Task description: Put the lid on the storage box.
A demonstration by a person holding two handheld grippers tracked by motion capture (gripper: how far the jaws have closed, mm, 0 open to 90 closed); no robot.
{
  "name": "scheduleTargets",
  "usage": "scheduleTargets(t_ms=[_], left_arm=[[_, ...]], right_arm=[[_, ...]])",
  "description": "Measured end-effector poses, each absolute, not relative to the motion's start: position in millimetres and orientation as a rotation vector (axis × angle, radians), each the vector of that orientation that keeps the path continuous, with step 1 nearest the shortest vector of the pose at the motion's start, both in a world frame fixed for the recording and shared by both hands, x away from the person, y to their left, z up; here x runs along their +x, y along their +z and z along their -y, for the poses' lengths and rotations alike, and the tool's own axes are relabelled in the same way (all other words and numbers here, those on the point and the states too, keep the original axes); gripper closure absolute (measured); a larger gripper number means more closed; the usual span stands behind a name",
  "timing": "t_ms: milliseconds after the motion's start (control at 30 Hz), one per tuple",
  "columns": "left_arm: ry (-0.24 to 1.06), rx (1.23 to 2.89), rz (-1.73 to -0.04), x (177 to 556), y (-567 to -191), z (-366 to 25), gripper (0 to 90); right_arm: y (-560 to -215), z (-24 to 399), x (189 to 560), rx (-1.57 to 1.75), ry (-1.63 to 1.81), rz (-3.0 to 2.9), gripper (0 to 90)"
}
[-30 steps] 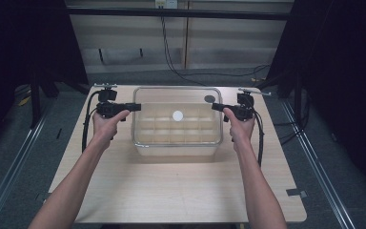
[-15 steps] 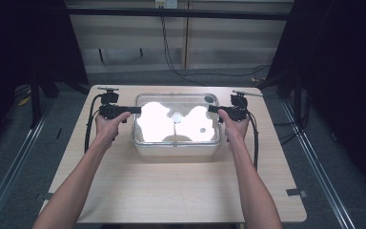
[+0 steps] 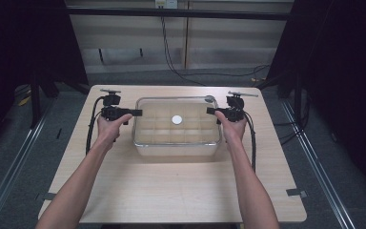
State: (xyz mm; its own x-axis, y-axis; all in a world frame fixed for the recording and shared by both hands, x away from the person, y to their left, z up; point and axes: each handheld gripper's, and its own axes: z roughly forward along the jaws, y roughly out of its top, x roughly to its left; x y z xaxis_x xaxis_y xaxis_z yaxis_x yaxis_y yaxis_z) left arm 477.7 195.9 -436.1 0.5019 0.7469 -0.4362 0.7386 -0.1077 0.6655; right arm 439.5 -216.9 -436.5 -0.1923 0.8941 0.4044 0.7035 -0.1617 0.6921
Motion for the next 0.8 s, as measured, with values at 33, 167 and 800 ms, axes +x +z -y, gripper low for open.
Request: scheduleTargets(t_ms=[33, 167, 800], left_arm=[[0.01, 1.836, -1.24, 478, -437, -195, 57.7], [-0.001, 1.819, -1.243, 478, -439, -195, 57.8], [-0.032, 1.82, -1.253, 479, -448, -195, 55.3]], right_arm=[[-436, 215, 440, 1.837, 1.238, -1.882, 46.4], [-439, 214, 440, 1.833, 1.207, -1.884, 45.5], [-447, 218, 436, 1.825, 1.218, -1.899, 45.8]])
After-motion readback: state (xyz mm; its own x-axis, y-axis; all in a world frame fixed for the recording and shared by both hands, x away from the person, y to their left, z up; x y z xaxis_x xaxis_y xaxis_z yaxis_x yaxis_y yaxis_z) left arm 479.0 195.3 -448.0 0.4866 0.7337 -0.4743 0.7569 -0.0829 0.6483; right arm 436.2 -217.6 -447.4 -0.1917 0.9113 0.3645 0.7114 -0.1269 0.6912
